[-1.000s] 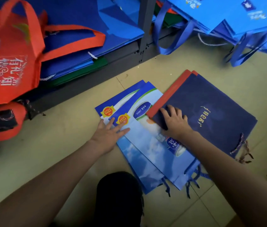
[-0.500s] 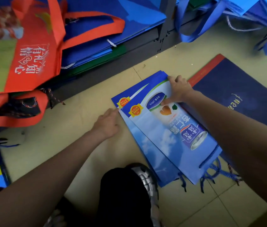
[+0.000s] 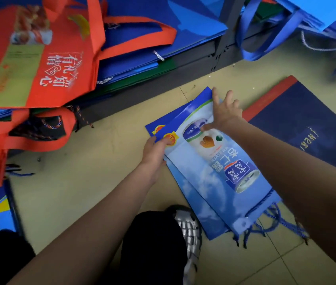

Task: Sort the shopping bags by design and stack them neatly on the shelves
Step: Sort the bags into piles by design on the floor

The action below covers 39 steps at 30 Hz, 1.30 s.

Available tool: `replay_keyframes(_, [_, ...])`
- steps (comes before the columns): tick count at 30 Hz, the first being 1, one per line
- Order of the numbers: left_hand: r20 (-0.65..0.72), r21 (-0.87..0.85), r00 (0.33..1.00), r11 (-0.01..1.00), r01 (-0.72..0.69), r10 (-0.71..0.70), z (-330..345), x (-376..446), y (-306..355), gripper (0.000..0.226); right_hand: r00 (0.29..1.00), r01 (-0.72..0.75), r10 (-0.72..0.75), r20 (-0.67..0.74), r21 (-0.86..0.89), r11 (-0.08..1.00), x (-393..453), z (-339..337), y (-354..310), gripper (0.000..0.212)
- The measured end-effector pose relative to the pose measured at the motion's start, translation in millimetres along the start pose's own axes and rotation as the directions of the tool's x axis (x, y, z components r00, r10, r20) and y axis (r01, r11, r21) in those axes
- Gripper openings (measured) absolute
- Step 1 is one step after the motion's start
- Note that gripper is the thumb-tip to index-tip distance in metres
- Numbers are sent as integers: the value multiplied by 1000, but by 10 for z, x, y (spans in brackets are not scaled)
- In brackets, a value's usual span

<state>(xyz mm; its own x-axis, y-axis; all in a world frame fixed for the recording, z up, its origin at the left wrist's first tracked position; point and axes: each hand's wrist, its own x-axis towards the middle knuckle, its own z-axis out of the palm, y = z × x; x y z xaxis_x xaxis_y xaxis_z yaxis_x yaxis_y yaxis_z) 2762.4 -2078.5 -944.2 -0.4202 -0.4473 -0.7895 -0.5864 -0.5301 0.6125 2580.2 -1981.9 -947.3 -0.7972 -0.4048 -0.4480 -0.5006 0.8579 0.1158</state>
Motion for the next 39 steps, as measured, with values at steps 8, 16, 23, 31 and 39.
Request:
replay_keyframes(8, [16, 258, 976, 942, -213, 216, -31, 180, 70, 60, 997, -75, 74, 26, 61, 995, 90, -123, -201, 131])
replay_keyframes(16, [67, 587, 949, 757, -286, 307, -148, 288, -64, 57, 998, 56, -53, -22, 136, 989, 181, -179, -512, 123])
replay_keyframes(23, [-97, 203, 969, 958, -202, 225, -157, 95, -224, 74, 996, -46, 28, 90, 211, 976, -38, 133, -290, 113])
replay_keyframes(31, [-273, 97, 940, 978, -183, 204, -473, 253, -105, 55, 999, -50, 50, 13, 411, 910, -102, 74, -557, 87])
replay_keyframes(39, [-232, 16, 945, 972, -233, 231, -390, 187, -3, 62, 983, 104, -21, -185, 452, 886, -421, -601, -284, 50])
